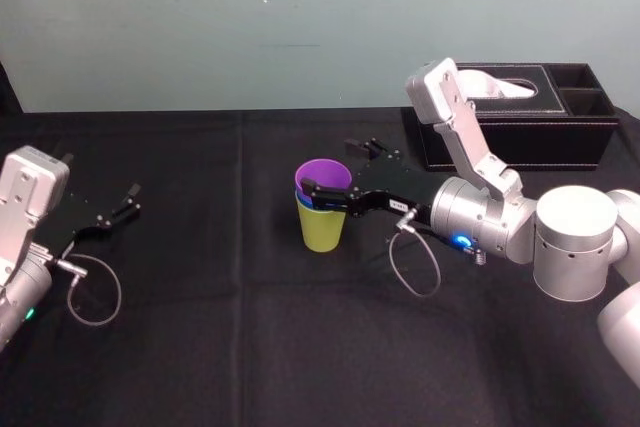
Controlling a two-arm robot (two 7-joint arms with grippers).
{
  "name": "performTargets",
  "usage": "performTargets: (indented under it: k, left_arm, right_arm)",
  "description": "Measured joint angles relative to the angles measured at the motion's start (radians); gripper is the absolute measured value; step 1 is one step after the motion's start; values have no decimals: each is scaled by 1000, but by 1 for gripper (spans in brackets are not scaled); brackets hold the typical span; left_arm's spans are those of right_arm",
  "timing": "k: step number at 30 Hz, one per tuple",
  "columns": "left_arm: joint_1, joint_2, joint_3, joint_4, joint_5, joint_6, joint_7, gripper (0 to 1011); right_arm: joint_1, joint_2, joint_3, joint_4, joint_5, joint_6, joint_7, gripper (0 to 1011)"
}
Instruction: Stack the three plastic cups sequentially using one hand.
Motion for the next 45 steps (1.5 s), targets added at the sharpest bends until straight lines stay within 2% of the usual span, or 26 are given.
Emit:
performTargets:
  k: [14,20,25,33,45]
  left_arm:
    - [0,0,0,0,0,0,0,1010]
    - [0,0,0,0,0,0,0,1010]
    - [0,0,0,0,0,0,0,1010]
    - [0,0,0,0,0,0,0,1010]
    - [0,0,0,0,0,0,0,1010]
  right_arm:
    - [-42,16,46,-47,-3,-15,-49,1003]
    - [-73,19,81,-70,-8,-27,-89,1003]
    - [-110,18,126,-83,-13,-48,-129,1003]
    - [-152,6,182,-81,-23,-81,-168,1003]
    - [-193,-6,227,-58,-52,-106,-188,1003]
